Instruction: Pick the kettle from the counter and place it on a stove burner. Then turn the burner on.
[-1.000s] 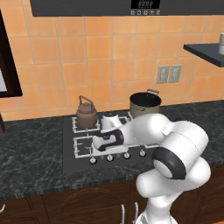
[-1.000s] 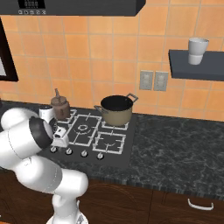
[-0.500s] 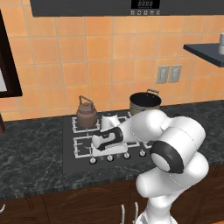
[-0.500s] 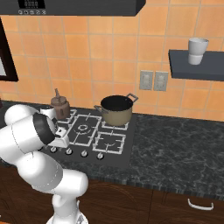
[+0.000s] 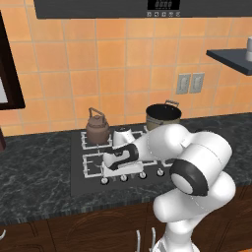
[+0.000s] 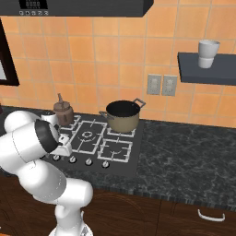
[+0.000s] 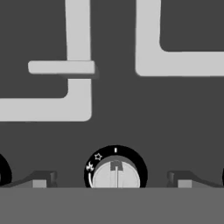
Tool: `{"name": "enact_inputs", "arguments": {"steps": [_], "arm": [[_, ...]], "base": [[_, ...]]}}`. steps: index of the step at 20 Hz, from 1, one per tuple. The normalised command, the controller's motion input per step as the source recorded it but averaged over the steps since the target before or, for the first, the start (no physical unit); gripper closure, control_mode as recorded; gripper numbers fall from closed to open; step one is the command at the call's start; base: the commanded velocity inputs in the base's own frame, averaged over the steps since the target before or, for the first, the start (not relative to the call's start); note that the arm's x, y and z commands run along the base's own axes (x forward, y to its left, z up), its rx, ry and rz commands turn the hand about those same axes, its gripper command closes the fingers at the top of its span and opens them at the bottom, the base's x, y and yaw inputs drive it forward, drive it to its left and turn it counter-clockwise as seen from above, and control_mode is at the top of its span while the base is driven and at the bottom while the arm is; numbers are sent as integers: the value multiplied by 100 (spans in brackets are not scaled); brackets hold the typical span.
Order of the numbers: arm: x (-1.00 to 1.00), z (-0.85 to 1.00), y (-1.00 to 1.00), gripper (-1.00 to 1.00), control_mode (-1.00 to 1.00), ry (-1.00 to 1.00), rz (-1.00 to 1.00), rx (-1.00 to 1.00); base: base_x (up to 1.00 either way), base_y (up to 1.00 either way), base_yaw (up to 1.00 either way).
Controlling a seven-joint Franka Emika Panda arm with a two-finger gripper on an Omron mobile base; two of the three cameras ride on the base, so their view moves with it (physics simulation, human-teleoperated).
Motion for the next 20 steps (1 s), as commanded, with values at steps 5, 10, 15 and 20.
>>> {"name": "enact_inputs", "arguments": {"steps": [5,10,15,20], "arm": [[0,-3,0,100,-100,1,0,0],[0,0,0,100,-100,0,0,0],[0,0,0,100,-100,0,0,0],[-6,-3,0,100,-100,0,30,0]], "base": [[0,0,0],[0,0,0],[0,0,0],[0,0,0]]}}
